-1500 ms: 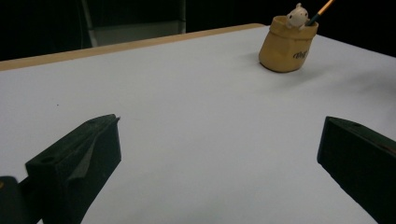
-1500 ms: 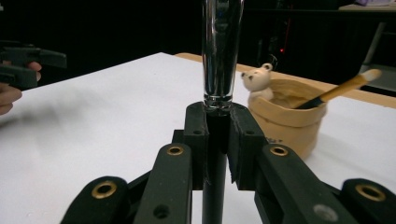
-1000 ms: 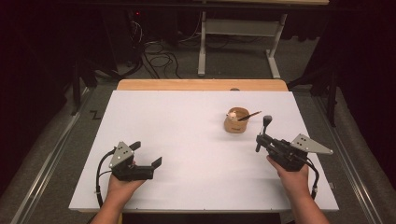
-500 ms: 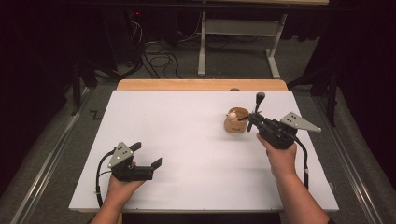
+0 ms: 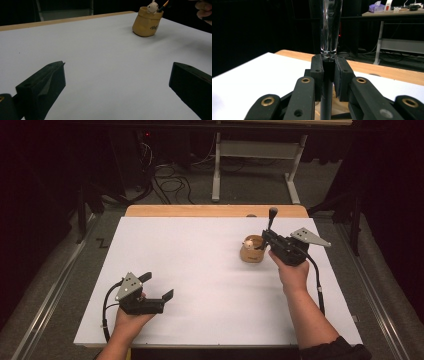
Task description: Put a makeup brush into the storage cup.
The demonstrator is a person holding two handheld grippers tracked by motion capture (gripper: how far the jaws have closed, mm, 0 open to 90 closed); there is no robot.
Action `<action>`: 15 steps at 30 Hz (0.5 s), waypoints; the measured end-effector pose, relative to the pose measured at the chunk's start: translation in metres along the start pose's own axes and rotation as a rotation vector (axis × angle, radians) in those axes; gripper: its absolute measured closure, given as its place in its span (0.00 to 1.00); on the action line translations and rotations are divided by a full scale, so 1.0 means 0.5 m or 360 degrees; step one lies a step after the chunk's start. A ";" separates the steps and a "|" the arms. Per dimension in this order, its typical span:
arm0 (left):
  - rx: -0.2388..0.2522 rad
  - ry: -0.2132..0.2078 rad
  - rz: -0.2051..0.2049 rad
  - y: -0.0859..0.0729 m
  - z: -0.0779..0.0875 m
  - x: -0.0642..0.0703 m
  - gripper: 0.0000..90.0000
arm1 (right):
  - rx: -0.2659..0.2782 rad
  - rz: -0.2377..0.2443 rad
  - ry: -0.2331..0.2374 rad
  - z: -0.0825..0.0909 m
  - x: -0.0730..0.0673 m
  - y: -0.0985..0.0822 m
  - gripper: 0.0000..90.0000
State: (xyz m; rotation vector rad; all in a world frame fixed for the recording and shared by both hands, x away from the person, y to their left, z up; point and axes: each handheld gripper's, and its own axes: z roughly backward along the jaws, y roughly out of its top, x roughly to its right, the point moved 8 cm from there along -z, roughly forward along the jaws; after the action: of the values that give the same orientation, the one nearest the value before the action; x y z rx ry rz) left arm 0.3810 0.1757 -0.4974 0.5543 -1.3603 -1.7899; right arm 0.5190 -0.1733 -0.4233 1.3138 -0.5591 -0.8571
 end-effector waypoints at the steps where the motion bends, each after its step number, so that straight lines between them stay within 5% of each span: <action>1: 0.0000 -0.0001 0.0000 0.000 0.001 0.000 0.01 | -0.0008 0.0002 -0.0001 -0.005 0.001 -0.001 0.90; 15: 0.0006 -0.0014 -0.0012 0.002 0.003 0.002 0.01 | -0.0020 0.0040 -0.0057 -0.033 0.001 0.011 0.89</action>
State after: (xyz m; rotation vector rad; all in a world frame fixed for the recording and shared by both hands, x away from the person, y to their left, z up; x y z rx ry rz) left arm 0.3793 0.1757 -0.4960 0.5545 -1.3694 -1.7982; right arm 0.5335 -0.1638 -0.4213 1.2796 -0.5963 -0.8635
